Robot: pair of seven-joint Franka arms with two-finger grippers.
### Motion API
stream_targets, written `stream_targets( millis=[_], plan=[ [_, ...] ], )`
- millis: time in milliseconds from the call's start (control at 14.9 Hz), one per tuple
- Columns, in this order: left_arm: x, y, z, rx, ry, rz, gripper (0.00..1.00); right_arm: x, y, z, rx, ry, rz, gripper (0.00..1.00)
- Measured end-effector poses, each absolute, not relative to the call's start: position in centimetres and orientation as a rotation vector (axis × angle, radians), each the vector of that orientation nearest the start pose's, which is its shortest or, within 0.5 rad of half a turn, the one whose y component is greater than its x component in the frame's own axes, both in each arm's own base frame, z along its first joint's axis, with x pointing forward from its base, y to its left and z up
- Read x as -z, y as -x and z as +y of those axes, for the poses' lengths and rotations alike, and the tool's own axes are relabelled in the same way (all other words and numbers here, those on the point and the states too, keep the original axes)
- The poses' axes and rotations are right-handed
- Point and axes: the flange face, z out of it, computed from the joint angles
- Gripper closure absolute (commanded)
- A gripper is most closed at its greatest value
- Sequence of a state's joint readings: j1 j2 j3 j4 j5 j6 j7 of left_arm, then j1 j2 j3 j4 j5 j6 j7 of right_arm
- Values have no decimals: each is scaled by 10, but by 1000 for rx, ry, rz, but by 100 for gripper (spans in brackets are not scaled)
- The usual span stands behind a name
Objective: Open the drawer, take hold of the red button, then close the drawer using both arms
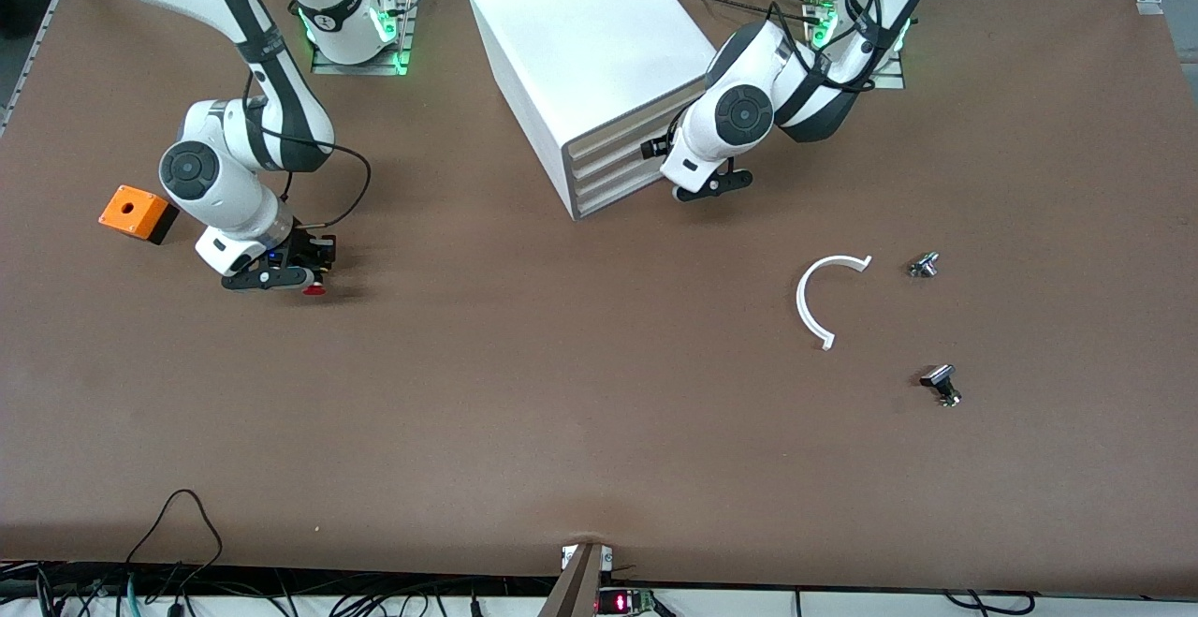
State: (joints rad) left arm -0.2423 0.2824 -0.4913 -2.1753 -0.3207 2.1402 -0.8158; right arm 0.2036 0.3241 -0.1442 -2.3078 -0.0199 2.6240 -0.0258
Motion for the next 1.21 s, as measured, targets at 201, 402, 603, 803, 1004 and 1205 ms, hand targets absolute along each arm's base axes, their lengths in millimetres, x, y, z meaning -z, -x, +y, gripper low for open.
stream_targets(
  millis=[201, 402, 603, 803, 1004, 1205],
  plan=[
    [-260, -387, -360, -754, 3079, -469, 0, -188, -523, 32, -21, 3195, -187, 52],
    [-274, -441, -306, -670, 3158, -494, 0, -191, -525, 33, -4, 3194, -189, 0],
    [-316, -519, -208, -457, 3289, -460, 0, -207, -534, 35, 54, 3190, -191, 0],
    [-377, -555, -132, -181, 3306, -220, 0, -231, -547, 38, 116, 3184, -193, 0],
    [-441, -563, -88, -24, 3266, -27, 0, -264, -566, 41, 90, 3183, -191, 0],
    [-503, -553, -63, -84, 3174, 41, 0, -304, -589, 44, 35, 3187, -187, 0]
  ],
)
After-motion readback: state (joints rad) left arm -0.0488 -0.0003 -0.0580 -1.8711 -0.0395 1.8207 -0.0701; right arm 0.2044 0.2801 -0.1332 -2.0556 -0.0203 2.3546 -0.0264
